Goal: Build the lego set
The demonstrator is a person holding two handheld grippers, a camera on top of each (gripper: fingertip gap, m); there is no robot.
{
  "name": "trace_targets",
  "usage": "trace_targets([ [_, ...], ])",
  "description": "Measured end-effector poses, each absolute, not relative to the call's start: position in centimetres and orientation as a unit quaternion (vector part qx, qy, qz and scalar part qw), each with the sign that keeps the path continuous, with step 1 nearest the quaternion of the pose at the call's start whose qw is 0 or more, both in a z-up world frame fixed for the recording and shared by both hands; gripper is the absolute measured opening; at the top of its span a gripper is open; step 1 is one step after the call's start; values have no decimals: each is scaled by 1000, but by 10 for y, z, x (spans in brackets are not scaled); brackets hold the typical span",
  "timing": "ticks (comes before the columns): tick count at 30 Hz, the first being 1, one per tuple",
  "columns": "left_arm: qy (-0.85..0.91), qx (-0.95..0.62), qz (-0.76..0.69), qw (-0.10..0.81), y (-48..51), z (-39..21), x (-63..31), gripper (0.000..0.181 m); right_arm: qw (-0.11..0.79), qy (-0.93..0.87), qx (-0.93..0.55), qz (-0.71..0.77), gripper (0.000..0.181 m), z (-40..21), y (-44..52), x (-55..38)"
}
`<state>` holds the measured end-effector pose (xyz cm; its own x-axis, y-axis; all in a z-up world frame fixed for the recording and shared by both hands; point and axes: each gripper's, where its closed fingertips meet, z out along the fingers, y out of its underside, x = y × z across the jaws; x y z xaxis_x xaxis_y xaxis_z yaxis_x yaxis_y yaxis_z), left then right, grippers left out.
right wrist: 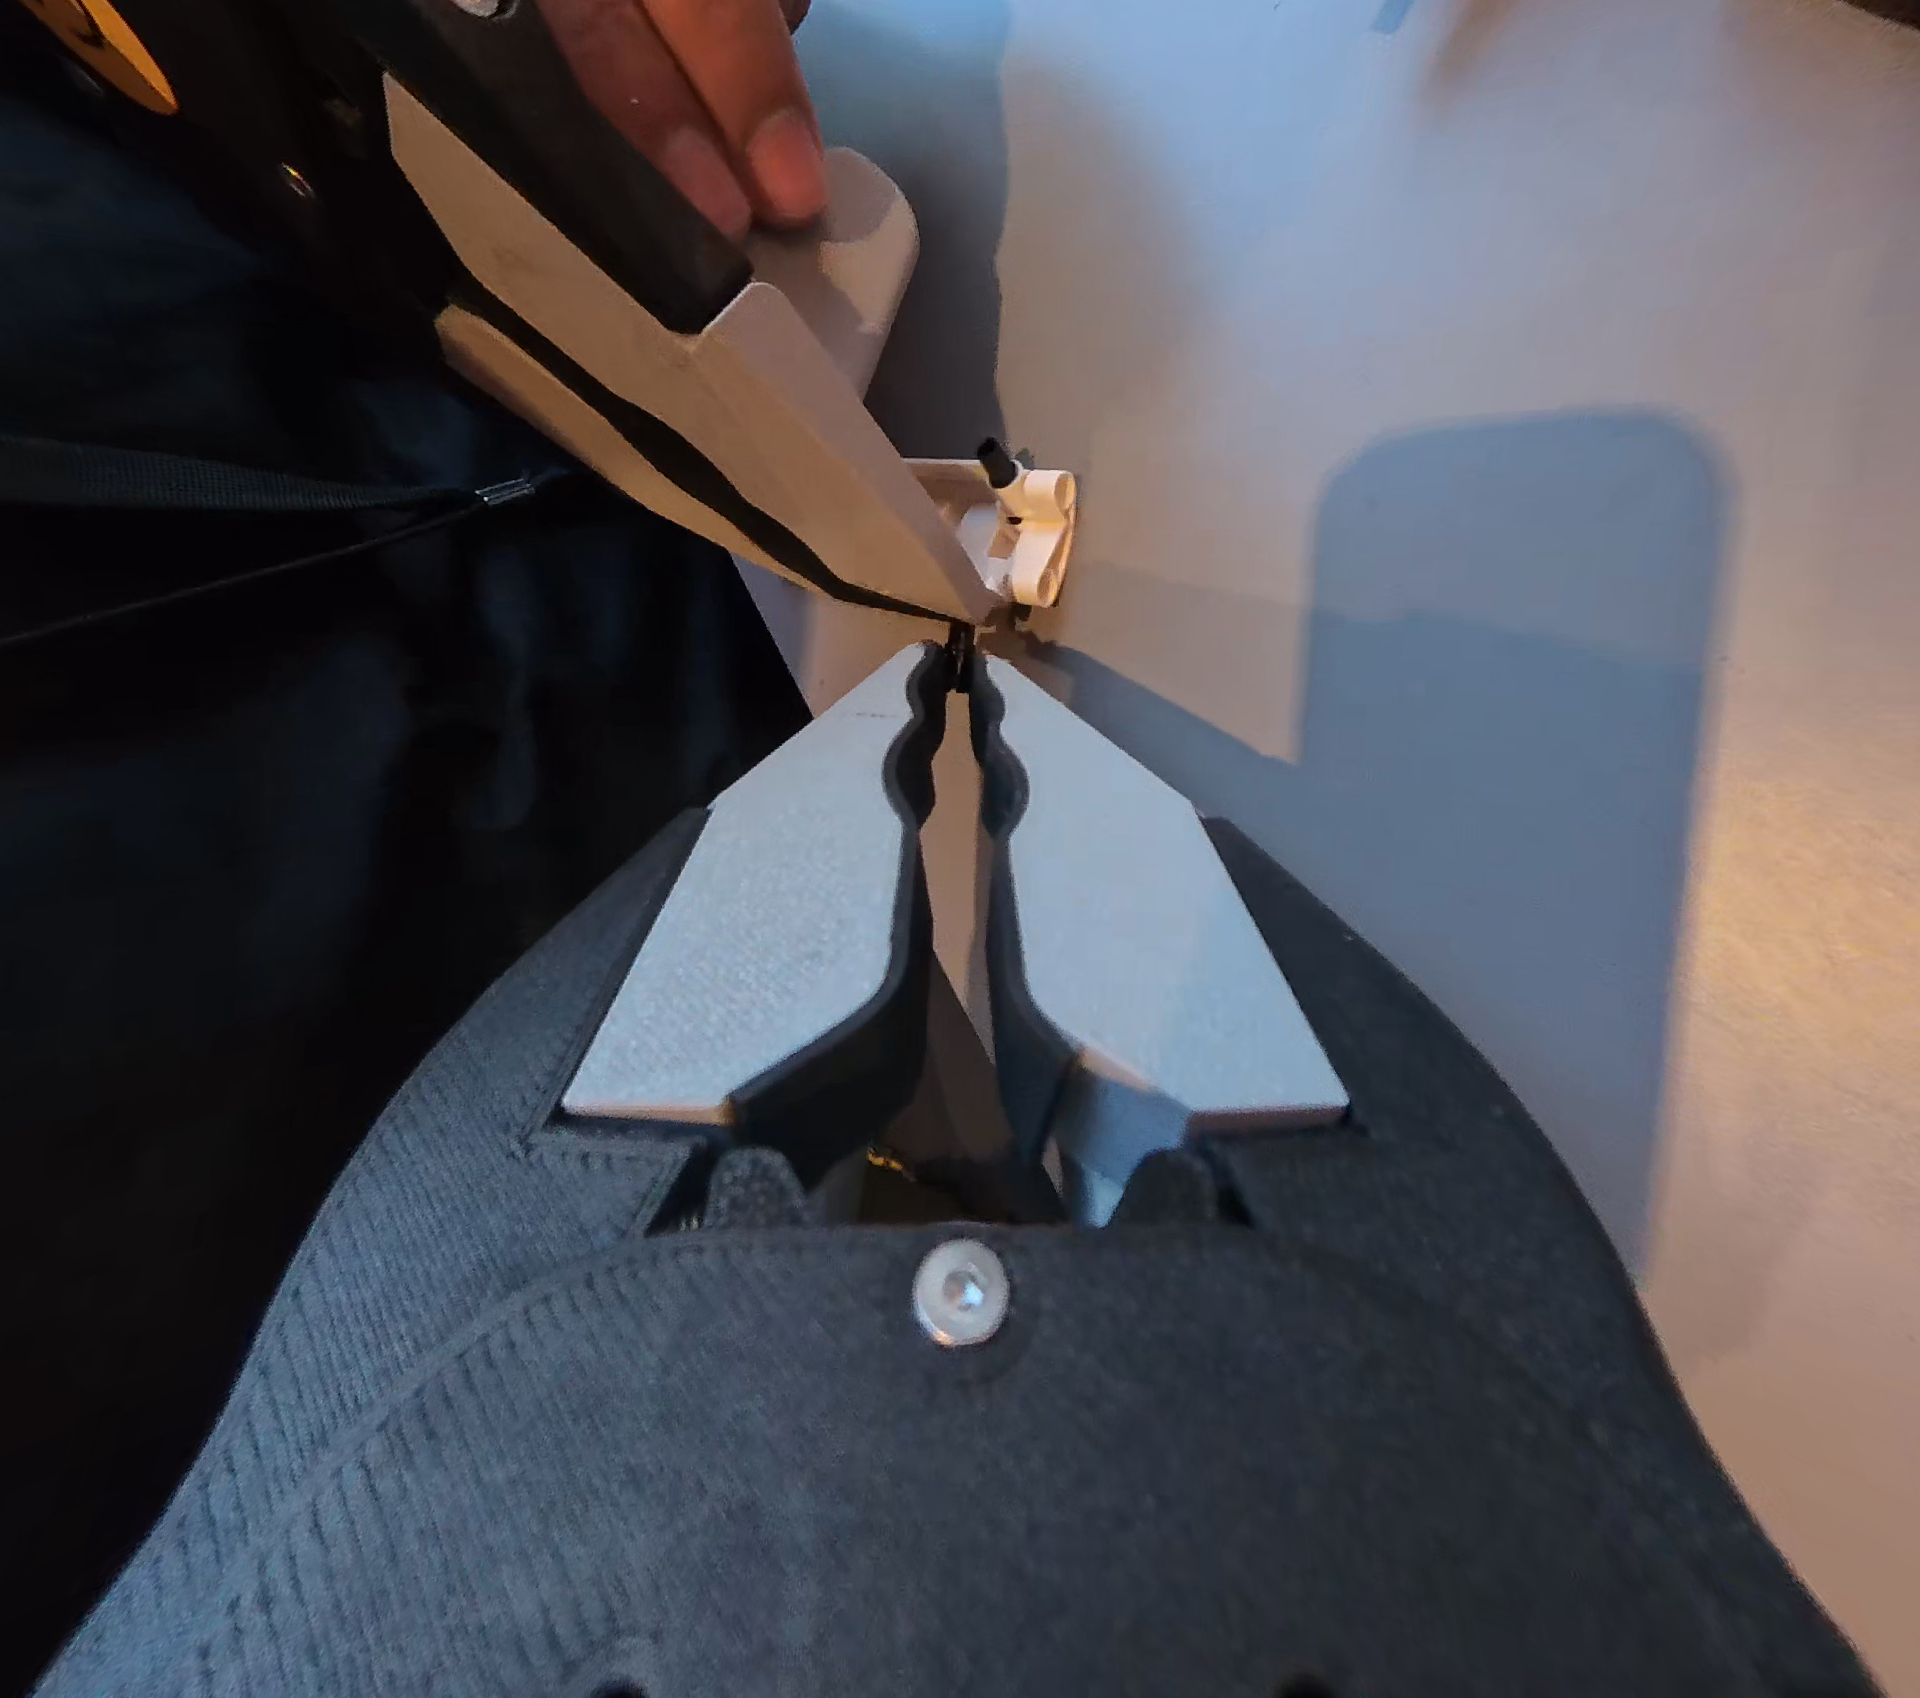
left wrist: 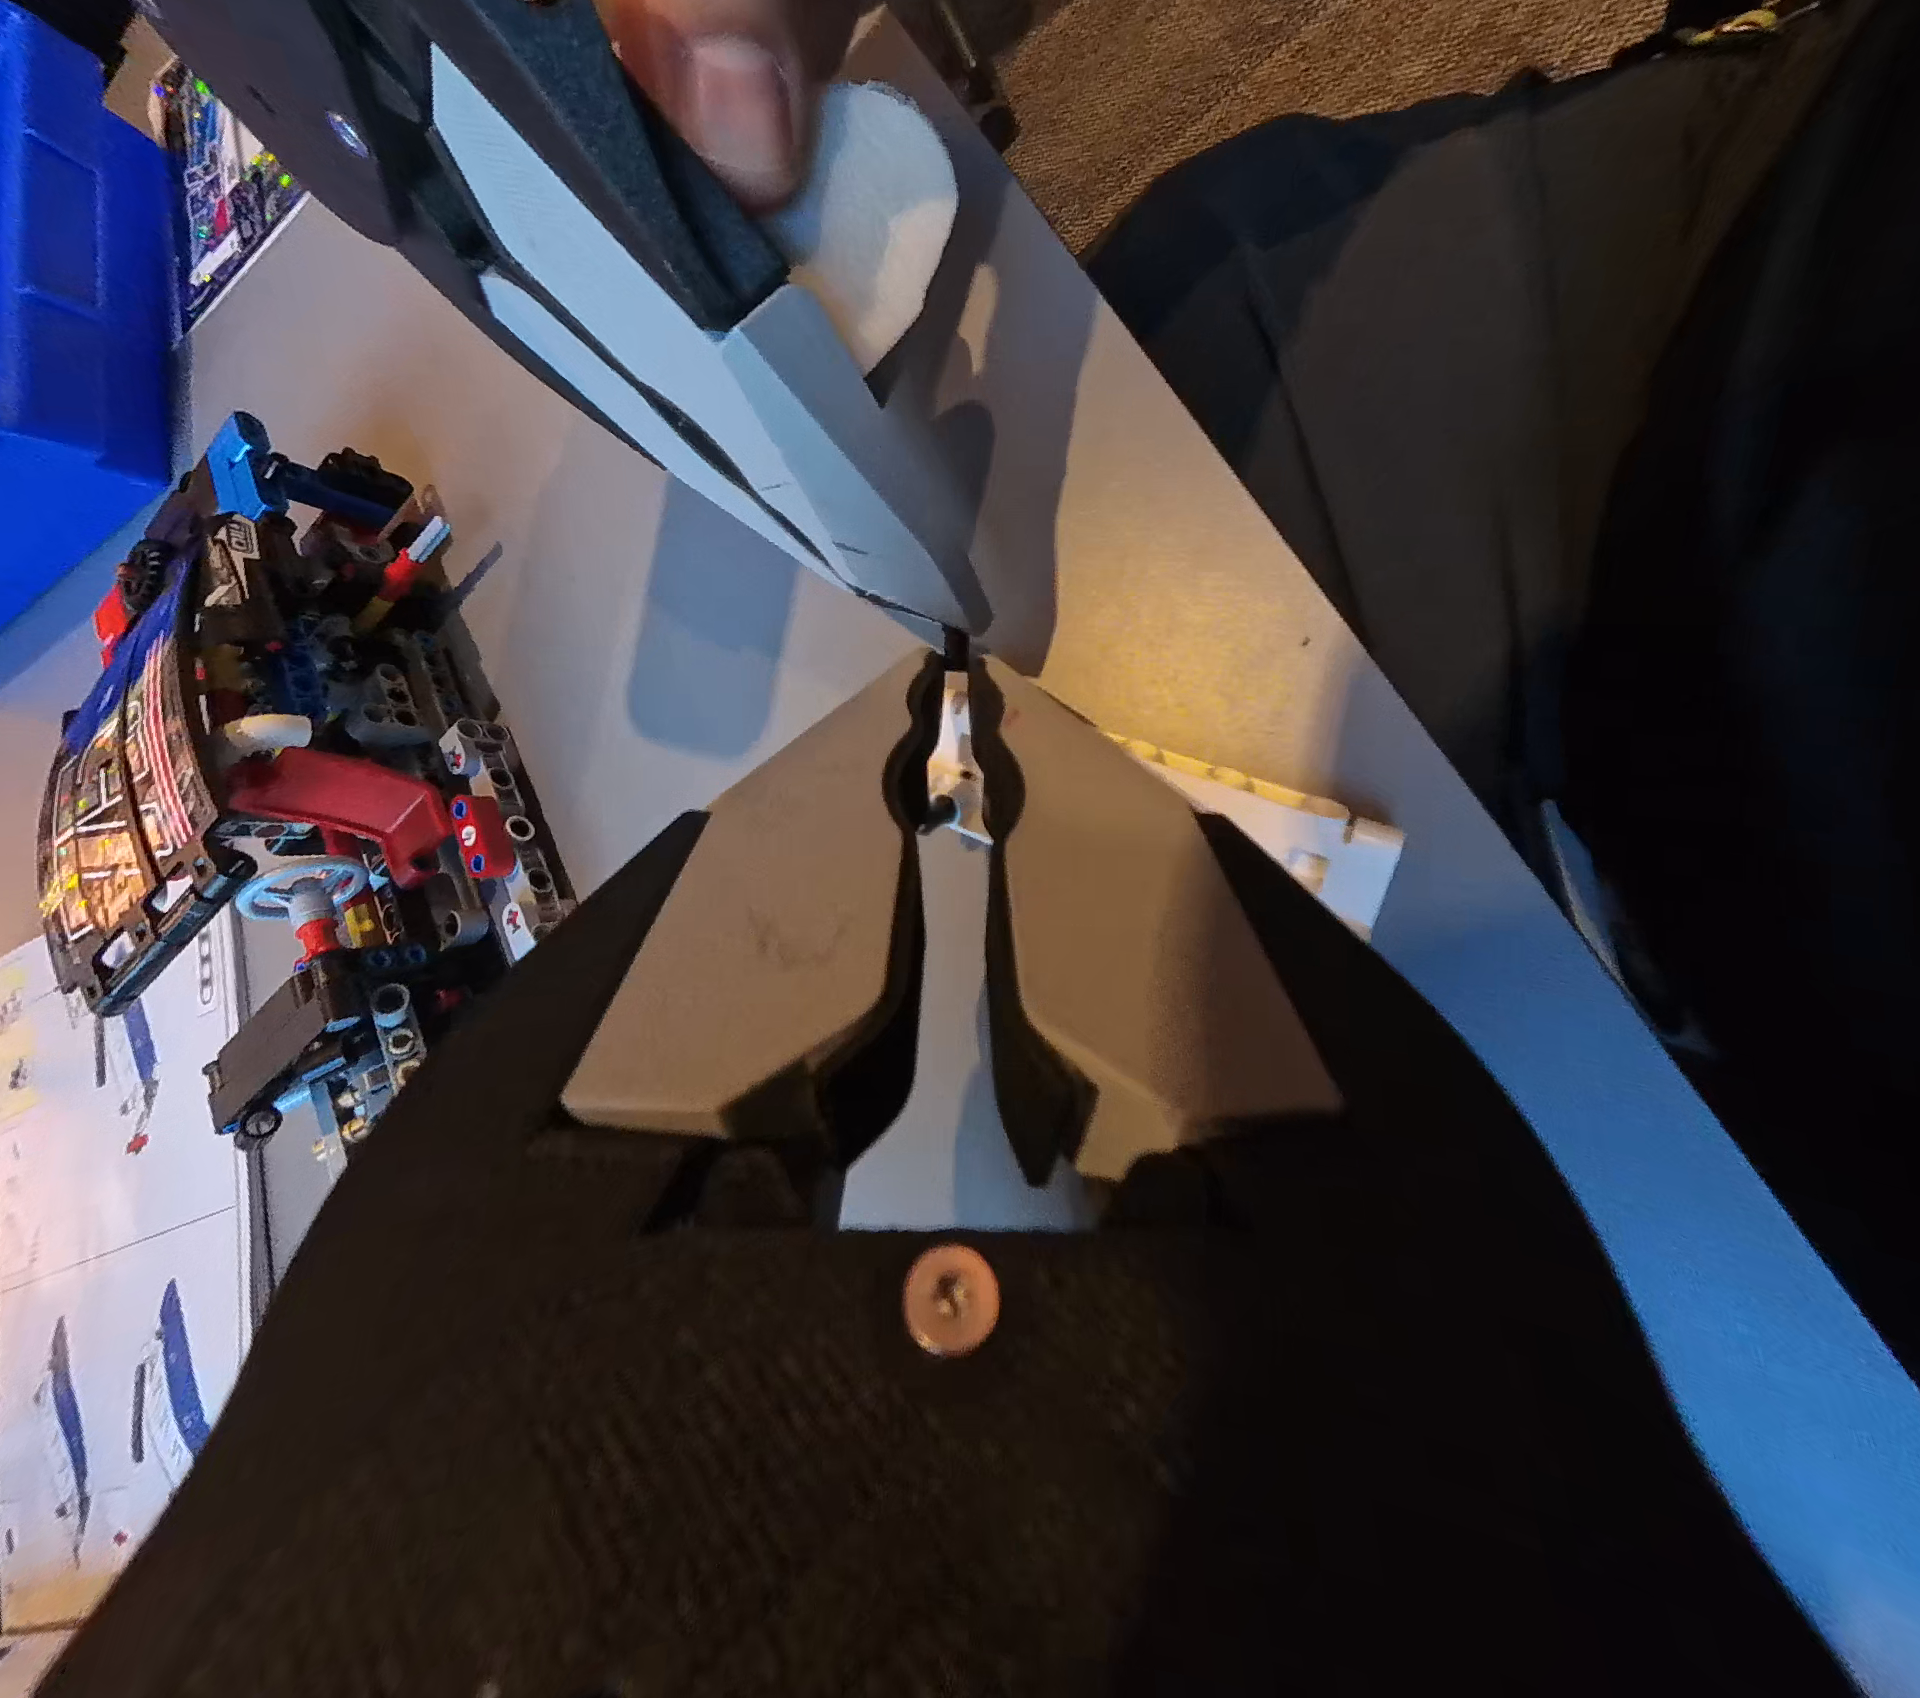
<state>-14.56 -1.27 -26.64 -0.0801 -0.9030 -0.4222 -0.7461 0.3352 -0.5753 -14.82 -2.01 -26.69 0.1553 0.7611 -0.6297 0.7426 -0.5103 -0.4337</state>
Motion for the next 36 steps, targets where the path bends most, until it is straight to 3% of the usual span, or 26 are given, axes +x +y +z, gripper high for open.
trace_targets([
  [6, 731, -563, -100, 372, -14, -268, -147, 1, -7, -467, -744, 478, 2, -259, -26, -153],
  [36, 725, -568, -31, 388, -10, -269, -159, 2, 1, -478, -759, 443, 2, -263, -20, -167],
])
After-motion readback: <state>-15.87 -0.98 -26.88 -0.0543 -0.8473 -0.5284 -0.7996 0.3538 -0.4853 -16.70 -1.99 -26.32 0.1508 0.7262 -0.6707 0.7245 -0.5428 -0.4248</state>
